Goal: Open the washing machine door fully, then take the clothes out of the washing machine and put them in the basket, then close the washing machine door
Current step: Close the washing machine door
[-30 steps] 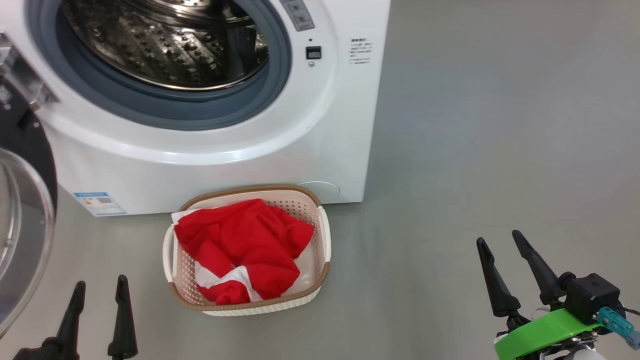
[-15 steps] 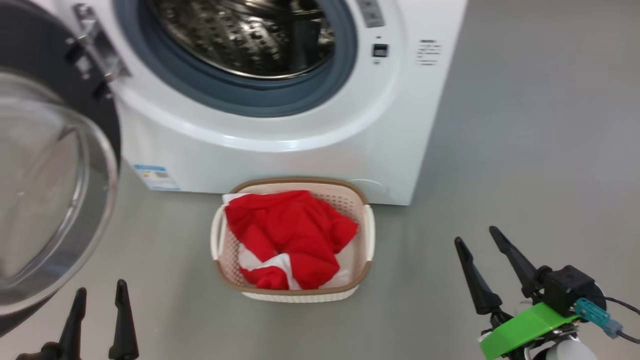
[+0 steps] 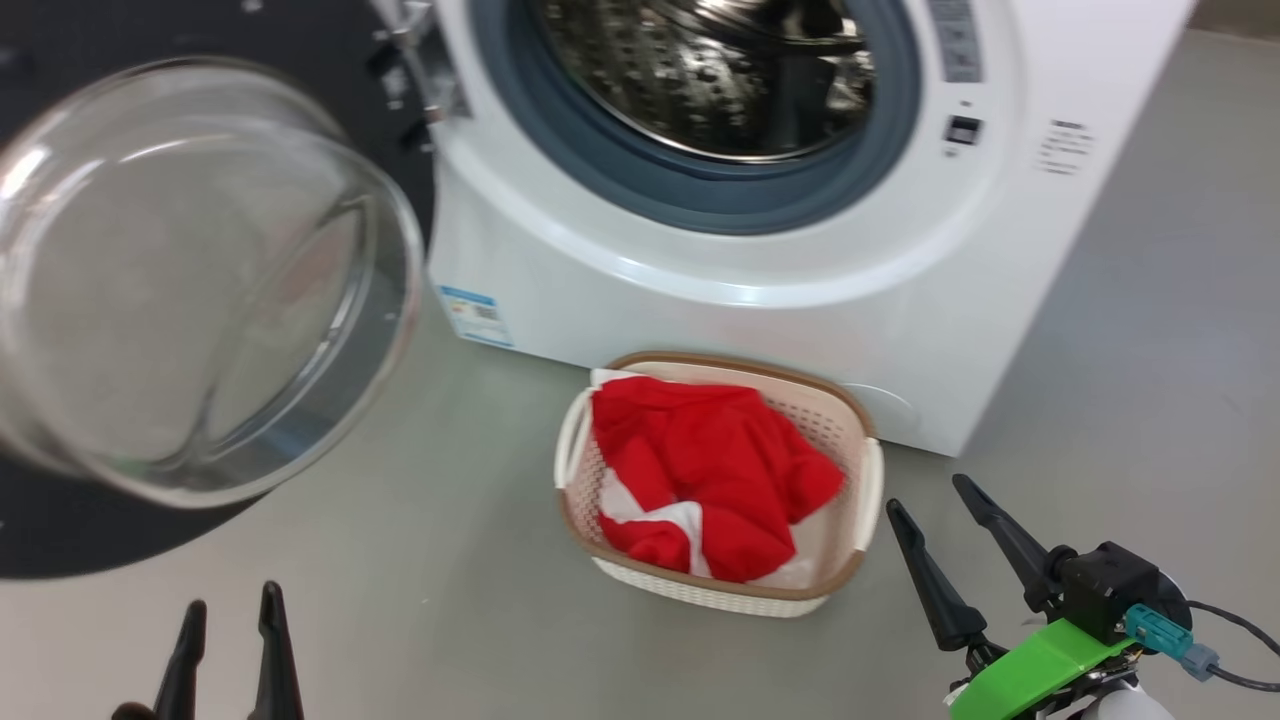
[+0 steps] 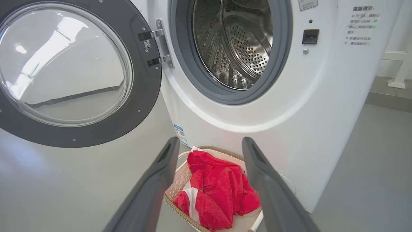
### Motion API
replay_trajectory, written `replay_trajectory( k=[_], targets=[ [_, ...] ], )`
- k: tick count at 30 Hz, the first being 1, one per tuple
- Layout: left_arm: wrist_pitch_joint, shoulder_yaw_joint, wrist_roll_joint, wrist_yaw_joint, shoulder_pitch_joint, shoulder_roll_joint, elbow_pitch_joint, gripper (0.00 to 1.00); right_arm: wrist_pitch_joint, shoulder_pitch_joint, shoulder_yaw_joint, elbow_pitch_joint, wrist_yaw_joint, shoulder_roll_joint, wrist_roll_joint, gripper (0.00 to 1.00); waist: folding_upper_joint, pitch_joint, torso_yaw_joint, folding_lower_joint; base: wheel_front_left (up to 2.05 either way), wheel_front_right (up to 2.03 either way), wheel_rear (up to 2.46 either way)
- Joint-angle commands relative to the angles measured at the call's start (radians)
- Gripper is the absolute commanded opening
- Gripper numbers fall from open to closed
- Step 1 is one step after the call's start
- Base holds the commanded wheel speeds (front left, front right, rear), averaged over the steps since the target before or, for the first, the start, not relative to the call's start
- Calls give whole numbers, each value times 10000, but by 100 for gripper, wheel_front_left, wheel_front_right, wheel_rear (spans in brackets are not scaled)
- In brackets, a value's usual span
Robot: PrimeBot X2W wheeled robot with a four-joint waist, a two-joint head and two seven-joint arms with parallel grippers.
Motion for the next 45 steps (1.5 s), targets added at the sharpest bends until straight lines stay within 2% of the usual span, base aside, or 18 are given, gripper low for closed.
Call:
replay_trajectory(
  k=[1, 7, 19, 28, 29, 30, 31, 36, 38, 41, 45],
  targets=[
    [-93, 226, -124, 160, 58, 160, -245, 100, -49, -251, 277, -165, 16, -86, 66, 100, 0, -257, 920, 0, 0, 0, 0],
    [-93, 111, -250, 342, 257, 159, -348, 100, -49, -295, 520, -90, 16, -101, 118, 100, 0, -347, 1360, 0, 0, 0, 0],
    [-93, 99, -699, 792, 567, 159, -964, 100, -49, -1073, 1331, 294, 16, -251, 373, 100, 0, -189, 1503, 0, 0, 0, 0],
    [-93, 79, -881, 839, 567, 159, -1293, 100, -49, -1133, 1398, 330, 16, -275, 439, 100, 0, -220, 1486, 0, 0, 0, 0],
    [-93, 90, -960, 802, 538, 159, -1380, 49, -49, -1120, 1382, 328, 16, -272, 441, 100, 0, -226, 1483, 0, 0, 0, 0],
    [-93, 115, -1052, 736, 493, 158, -1505, 15, -49, -1103, 1361, 327, 16, -270, 444, 100, 0, -235, 1481, 0, 0, 0, 0],
    [-93, 135, -1152, 636, 452, 158, -1634, 0, -49, -1081, 1331, 327, 16, -268, 443, 100, 0, -243, 1479, 0, 0, 0, 0],
    [-93, 930, -1140, 191, -118, 170, -2829, 0, -49, -908, 1047, 240, 16, -233, 386, 100, 0, -236, 1495, 0, 0, 0, 0],
    [-93, 1381, -1059, 18, -587, 383, -3390, 0, -49, -848, 958, 204, 16, -212, 353, 100, 0, -214, 1503, 0, 0, 0, 0],
    [-94, 1909, -1359, -139, -1555, 968, -3862, 0, -49, -780, 874, 159, 16, -185, 304, 100, 0, -168, 1514, 0, 0, 0, 0],
    [-94, 2332, -2037, -213, -3157, 2315, -3540, 0, -49, -764, 810, 128, 16, -171, 256, 100, 0, -102, 1515, 0, 0, 0, 0]
  ],
)
